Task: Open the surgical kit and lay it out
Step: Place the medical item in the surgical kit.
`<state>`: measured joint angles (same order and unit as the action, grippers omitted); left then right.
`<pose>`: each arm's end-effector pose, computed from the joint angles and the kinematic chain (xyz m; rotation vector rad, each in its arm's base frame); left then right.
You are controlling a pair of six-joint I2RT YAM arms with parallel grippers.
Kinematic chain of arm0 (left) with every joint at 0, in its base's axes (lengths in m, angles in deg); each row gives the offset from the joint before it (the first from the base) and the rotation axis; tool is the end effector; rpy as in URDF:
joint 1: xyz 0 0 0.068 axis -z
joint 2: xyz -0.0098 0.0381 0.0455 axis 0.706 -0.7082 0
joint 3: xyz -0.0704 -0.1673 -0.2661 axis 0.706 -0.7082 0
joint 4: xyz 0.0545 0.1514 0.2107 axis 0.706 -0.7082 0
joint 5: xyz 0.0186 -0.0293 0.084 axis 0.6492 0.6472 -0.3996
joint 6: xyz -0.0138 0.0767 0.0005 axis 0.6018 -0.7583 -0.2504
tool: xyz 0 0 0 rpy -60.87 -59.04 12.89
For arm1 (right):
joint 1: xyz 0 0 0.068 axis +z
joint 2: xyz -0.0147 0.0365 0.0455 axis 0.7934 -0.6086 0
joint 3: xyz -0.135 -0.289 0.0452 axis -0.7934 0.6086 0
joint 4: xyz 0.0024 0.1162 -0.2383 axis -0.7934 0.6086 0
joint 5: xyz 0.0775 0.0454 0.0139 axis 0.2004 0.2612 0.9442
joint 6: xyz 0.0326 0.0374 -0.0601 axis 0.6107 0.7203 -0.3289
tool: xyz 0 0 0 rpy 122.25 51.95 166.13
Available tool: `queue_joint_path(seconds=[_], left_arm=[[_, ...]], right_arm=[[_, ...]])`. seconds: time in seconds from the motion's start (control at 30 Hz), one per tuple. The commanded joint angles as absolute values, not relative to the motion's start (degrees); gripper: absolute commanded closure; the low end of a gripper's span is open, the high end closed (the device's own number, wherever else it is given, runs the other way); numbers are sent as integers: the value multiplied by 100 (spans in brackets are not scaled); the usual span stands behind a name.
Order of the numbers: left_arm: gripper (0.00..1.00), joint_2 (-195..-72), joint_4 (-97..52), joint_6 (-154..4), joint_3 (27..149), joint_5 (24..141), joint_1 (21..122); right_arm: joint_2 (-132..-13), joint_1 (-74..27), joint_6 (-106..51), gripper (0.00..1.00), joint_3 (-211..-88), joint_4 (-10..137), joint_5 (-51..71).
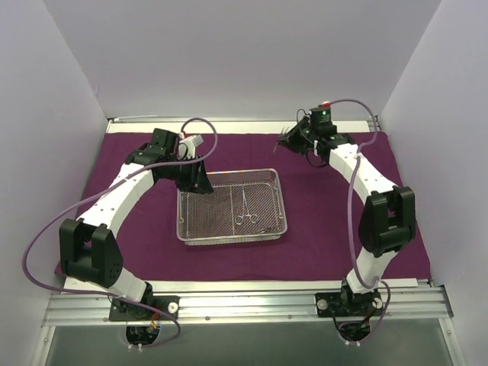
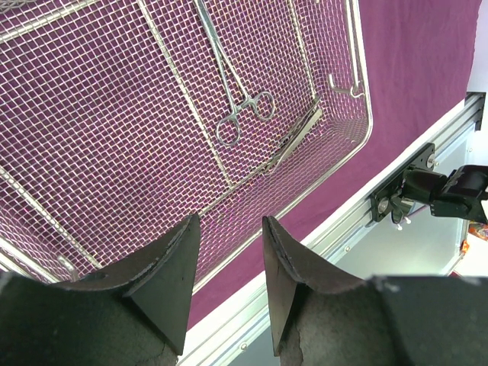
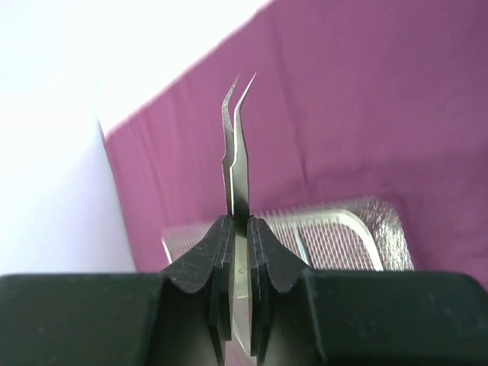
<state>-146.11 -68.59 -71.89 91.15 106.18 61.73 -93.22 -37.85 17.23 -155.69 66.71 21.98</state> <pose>0.3132 -0.1316 0.3204 0.2645 2.5872 -0.9242 0.4422 0.1385 0.3404 0.4455 2.0746 1.0575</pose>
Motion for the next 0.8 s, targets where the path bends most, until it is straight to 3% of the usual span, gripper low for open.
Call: queue_joint_path(seconds=[0.0, 0.07, 0.2, 0.77], left_arm=[[53, -14527, -6594, -7196, 9070, 10728, 6179], [53, -14449, -6558, -7187, 8983, 10711, 6179], [53, -14369, -6514, -7178, 8851, 10693, 6179], [53, -14307, -6347, -7161, 8552, 10965, 6161]], right_arm=[[-8773, -3818, 3358, 100, -15567, 6767, 224], [-8755, -3897, 3806, 100, -15672, 7251, -967], [-9228, -4054, 4956, 100, -16304, 8979, -1949], [-10530, -5005, 6006, 100, -16982, 10032, -2671]])
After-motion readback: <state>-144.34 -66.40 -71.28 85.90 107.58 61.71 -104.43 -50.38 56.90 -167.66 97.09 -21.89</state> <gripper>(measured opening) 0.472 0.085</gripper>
